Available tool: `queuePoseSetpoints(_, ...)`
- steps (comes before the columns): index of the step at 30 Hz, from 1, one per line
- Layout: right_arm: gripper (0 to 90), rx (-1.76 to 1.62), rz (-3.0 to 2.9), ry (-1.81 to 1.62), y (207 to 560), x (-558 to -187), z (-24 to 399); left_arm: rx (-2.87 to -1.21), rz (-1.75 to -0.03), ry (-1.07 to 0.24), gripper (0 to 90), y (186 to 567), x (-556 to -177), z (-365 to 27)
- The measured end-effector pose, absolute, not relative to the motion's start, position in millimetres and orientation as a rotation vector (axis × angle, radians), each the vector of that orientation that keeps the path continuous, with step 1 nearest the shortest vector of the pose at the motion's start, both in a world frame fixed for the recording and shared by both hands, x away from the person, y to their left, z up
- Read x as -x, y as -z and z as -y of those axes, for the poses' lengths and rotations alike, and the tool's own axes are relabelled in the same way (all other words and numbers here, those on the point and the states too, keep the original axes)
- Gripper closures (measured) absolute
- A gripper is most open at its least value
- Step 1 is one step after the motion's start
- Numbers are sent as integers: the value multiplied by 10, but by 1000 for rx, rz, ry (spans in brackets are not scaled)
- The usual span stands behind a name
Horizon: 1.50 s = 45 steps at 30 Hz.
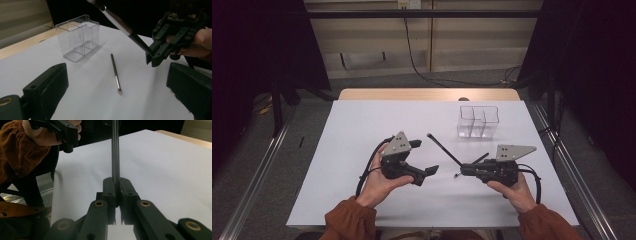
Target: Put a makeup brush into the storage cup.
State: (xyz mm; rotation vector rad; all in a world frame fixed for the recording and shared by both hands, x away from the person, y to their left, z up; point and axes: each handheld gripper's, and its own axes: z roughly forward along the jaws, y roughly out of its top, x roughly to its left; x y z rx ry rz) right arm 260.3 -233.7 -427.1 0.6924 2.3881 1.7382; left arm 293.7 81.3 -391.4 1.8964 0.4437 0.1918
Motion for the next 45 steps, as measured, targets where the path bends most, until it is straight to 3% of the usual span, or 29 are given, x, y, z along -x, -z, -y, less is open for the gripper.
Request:
queuePoseSetpoints(10, 842, -680, -2388, -1747, 4281, -2603, 2317, -1904, -430, -178, 129, 3861, -2950, -696)
queuePoseSetpoints(15, 842, -678, -2394, -1745, 4290, -2601, 2300, -1876, -437, -139, 308, 3847, -2983, -658)
queuePoseSetpoints(19, 841, -676, -2394, -1743, 4299, -2601, 2296, -1869, -444, -123, 400, 3854, -3003, -649)
queuePoseSetpoints(26, 841, -670, -2404, -1741, 4310, -2599, 2281, -1854, -443, -114, 464, 3815, -3019, -657)
queuePoseSetpoints(31, 841, -665, -2404, -1750, 4319, -2597, 2272, -1838, -443, -92, 572, 3816, -3026, -666)
queuePoseSetpoints(45, 841, -652, -2425, -1731, 4340, -2603, 2253, -1807, -434, -40, 663, 3800, -3033, -677)
